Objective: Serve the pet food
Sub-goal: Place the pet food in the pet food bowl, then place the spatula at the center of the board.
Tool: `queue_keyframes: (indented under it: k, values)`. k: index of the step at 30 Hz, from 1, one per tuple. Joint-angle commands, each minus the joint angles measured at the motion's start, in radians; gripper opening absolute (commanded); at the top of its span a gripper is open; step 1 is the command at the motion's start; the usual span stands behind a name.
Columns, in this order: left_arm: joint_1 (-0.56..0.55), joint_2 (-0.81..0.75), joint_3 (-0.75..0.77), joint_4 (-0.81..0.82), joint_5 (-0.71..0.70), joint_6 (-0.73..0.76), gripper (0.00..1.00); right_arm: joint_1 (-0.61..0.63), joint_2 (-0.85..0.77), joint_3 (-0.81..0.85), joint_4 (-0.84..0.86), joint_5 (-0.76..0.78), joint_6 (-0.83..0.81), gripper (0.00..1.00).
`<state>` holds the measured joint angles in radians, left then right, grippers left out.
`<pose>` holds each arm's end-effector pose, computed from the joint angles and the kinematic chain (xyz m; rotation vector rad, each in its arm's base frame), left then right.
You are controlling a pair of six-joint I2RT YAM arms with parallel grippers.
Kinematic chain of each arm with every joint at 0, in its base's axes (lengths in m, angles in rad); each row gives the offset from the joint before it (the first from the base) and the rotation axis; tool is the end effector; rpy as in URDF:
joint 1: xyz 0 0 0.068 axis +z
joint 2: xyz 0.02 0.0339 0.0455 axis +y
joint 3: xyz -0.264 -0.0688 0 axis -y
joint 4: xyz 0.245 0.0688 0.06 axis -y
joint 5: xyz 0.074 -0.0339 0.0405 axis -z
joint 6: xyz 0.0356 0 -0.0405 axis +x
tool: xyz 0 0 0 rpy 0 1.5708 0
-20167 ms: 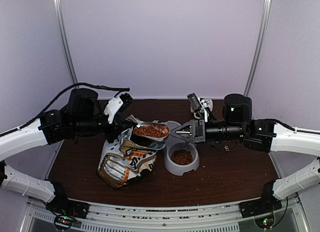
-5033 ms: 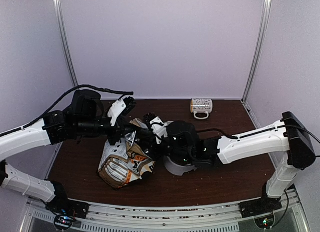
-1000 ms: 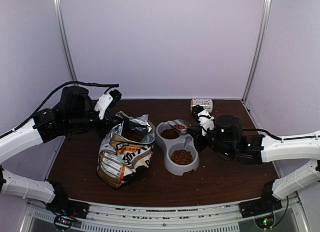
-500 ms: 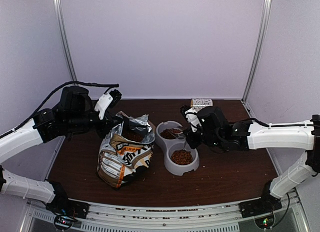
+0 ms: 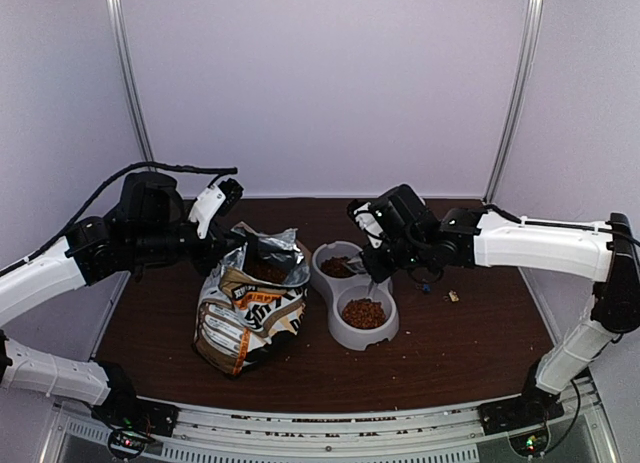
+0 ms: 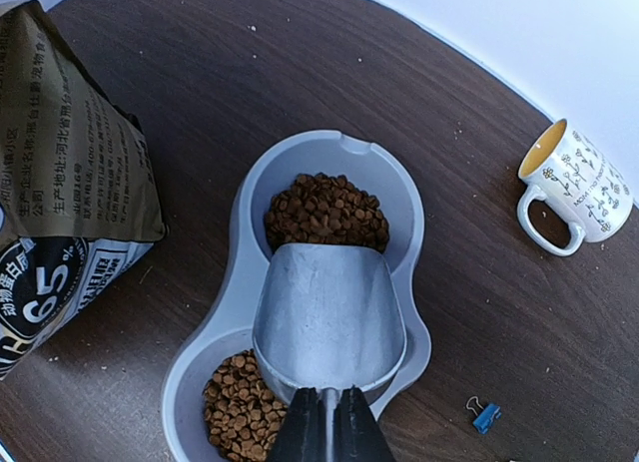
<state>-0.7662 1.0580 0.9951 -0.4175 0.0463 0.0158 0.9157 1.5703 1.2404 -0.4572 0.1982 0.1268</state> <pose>0.1689 -0.1648 0.3374 0.8236 1.9210 -0.5095 0.2176 0.2717 0.2778 -0.8153 2.2103 0.2814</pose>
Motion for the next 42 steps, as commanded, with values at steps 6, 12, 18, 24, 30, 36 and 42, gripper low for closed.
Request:
queue_keyframes:
  k: [6, 12, 18, 24, 30, 36, 42]
  values:
    - [0.014, -0.025, 0.033, 0.08, -0.001, 0.023, 0.0, -0.015, 0.077, 0.14, -0.203, 0.006, -0.012, 0.0]
    - [0.013, -0.027, 0.033, 0.079, 0.002, 0.023, 0.0, -0.017, 0.091, 0.161, -0.211, 0.022, -0.012, 0.0]
    - [0.014, -0.025, 0.034, 0.077, -0.002, 0.024, 0.0, -0.017, 0.072, 0.166, -0.207, 0.043, -0.01, 0.0]
    - [0.014, -0.03, 0.03, 0.08, -0.025, 0.024, 0.0, -0.017, -0.078, 0.052, -0.108, 0.107, 0.028, 0.0]
    - [0.014, -0.025, 0.029, 0.083, -0.03, 0.024, 0.0, -0.013, -0.332, -0.282, 0.118, 0.257, 0.097, 0.0]
    - [0.013, -0.018, 0.026, 0.083, -0.038, 0.026, 0.0, -0.011, -0.517, -0.563, 0.247, 0.296, 0.212, 0.0]
    - [0.013, -0.009, 0.026, 0.085, -0.038, 0.026, 0.0, 0.002, -0.686, -0.749, 0.299, 0.315, 0.342, 0.0]
